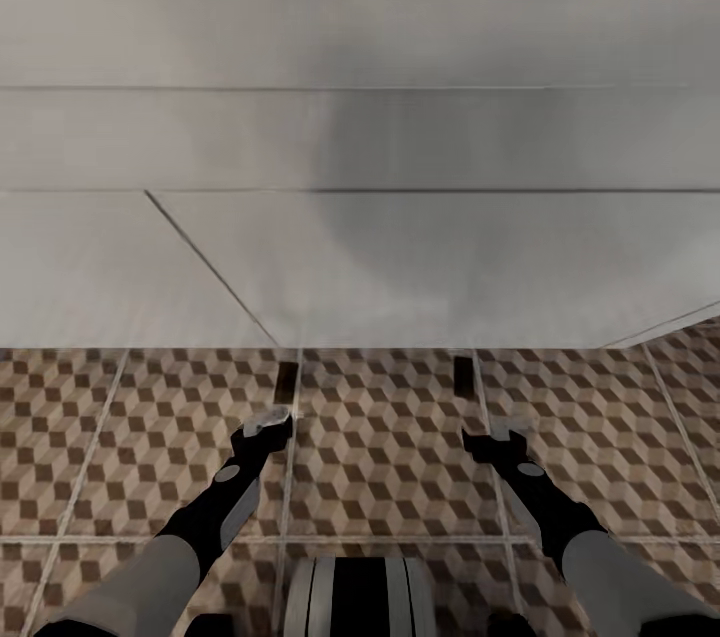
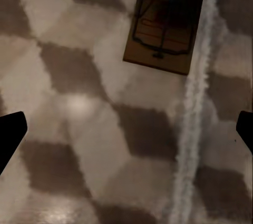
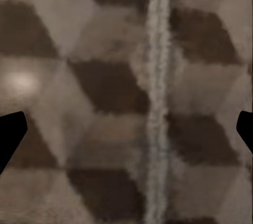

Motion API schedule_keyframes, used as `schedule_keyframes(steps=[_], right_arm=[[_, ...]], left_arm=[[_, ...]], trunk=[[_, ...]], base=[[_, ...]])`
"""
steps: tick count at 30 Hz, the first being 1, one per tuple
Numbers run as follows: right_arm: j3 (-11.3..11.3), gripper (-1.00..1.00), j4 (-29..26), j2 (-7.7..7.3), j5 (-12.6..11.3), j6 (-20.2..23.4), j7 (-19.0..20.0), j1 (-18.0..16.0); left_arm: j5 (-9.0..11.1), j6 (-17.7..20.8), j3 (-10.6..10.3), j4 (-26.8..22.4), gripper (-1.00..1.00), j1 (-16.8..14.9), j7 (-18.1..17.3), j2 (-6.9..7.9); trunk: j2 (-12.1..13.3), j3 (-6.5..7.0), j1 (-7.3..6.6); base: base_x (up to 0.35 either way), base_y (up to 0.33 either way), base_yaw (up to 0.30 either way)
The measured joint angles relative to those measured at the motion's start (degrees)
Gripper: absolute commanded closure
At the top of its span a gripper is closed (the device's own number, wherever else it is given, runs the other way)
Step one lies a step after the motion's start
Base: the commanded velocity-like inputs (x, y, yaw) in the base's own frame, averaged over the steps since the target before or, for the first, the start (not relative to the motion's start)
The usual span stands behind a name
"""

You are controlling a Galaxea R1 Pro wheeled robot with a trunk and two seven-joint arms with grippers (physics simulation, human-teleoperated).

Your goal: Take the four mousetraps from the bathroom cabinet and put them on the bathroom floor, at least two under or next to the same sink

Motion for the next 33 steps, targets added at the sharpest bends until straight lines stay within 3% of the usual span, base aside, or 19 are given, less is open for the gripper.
schedule_keyframes(steps=[18,33], right_arm=[[0.00,-1.00,0.00,0.00,0.03,-0.06,0.00,-0.02],[0.02,-1.00,0.00,0.00,0.04,-0.08,0.00,-0.01]], left_arm=[[0.00,0.00,0.00,0.01,-1.00,-0.01,0.01,-0.09],[0.00,0.00,-0.04,0.04,-1.00,0.00,-0.07,-0.12]], trunk=[[0.00,0.00,0.00],[0.00,0.00,-0.04]], base=[[-0.334,0.000,0.000],[-0.055,0.000,0.000]])
